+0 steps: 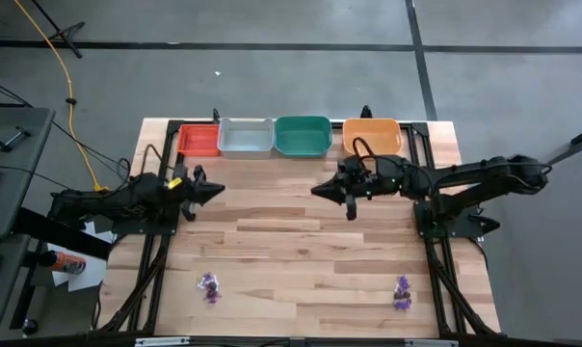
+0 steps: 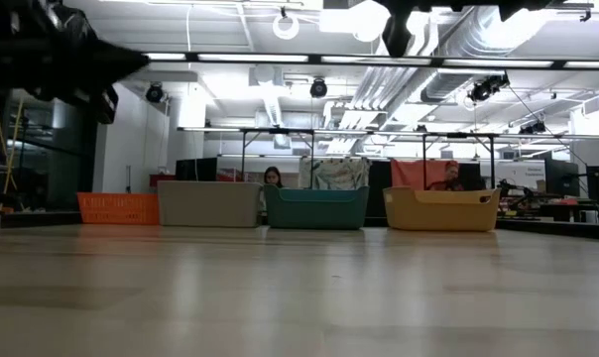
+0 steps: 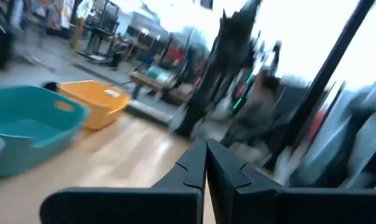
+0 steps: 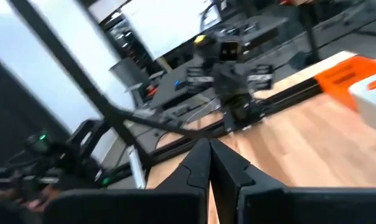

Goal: Sort Halloween decoration
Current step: Put the white bone into the yellow bin

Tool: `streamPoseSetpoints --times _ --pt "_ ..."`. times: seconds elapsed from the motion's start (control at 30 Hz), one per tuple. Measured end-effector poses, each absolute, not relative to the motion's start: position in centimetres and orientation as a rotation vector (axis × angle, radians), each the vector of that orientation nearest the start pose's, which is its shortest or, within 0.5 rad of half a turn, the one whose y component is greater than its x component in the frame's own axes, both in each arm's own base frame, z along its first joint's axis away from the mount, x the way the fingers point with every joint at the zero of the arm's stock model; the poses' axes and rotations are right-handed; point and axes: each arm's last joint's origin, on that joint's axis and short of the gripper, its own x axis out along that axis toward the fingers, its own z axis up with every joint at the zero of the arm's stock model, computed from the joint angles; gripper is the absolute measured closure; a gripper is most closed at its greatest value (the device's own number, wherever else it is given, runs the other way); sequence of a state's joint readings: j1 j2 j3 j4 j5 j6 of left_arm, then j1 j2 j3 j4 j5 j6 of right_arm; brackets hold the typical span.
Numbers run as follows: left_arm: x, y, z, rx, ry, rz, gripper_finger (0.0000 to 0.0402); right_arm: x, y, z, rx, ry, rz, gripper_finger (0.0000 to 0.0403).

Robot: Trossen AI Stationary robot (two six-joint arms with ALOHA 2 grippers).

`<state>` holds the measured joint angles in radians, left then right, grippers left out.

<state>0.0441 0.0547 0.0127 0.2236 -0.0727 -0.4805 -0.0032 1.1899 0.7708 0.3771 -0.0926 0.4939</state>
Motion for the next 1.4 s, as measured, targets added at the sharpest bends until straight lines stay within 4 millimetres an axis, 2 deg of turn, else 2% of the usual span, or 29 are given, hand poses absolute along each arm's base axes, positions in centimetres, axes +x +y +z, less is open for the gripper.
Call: streamPoseSetpoints --times 0.13,0.23,0.3,0.5,0.6,0.7,0.83,0.9,1.0,1.13,1.27,1.4 --pt "9.4 1.2 20.6 -0.721 -0.478 0.143 0.0401 26.4 -0.1 30.3 0.491 0.038 0.037 0.0401" --pt "10.0 0.9 21.9 -0.680 -0.398 0.100 0.0395 26.1 -0.4 30.6 0.468 0.022 0.029 0.0401" --pt "10.8 0.7 23.3 -0.653 -0.270 0.096 0.0384 25.9 -0.6 30.9 0.465 0.012 0.022 0.0401" --pt "13.4 -0.7 26.9 -0.545 0.330 0.012 0.0327 25.2 -1.0 31.4 0.430 -0.003 0.011 0.0402" --pt "14.1 -1.9 27.4 -0.573 0.606 -0.018 0.0295 24.8 -1.0 31.5 0.420 0.014 0.010 0.0402" --pt "14.5 -3.9 27.4 -0.629 0.782 -0.112 0.0268 24.4 -0.9 31.4 0.420 0.055 0.007 0.0402" --pt "14.5 -7.7 26.5 -0.705 0.967 -0.260 0.0249 23.9 -0.7 30.9 0.424 0.136 0.010 0.0402" --pt "14.0 -10.1 25.9 -0.684 1.053 -0.321 0.0248 23.9 -0.7 30.6 0.426 0.167 0.012 0.0402" --pt "12.8 -13.9 24.6 -0.557 1.132 -0.394 0.0252 23.8 -0.7 30.1 0.429 0.216 0.004 0.0402" --pt "11.7 -17.9 22.2 -0.345 1.131 -0.414 0.0257 23.7 -0.7 29.8 0.431 0.252 -0.002 0.0402" --pt "11.6 -20.1 19.2 -0.170 1.150 -0.377 0.0257 23.7 -0.6 29.7 0.434 0.261 0.016 0.0402" --pt "11.6 -20.8 16.6 -0.061 1.237 -0.314 0.0257 23.7 -0.6 29.7 0.435 0.263 0.022 0.0402"
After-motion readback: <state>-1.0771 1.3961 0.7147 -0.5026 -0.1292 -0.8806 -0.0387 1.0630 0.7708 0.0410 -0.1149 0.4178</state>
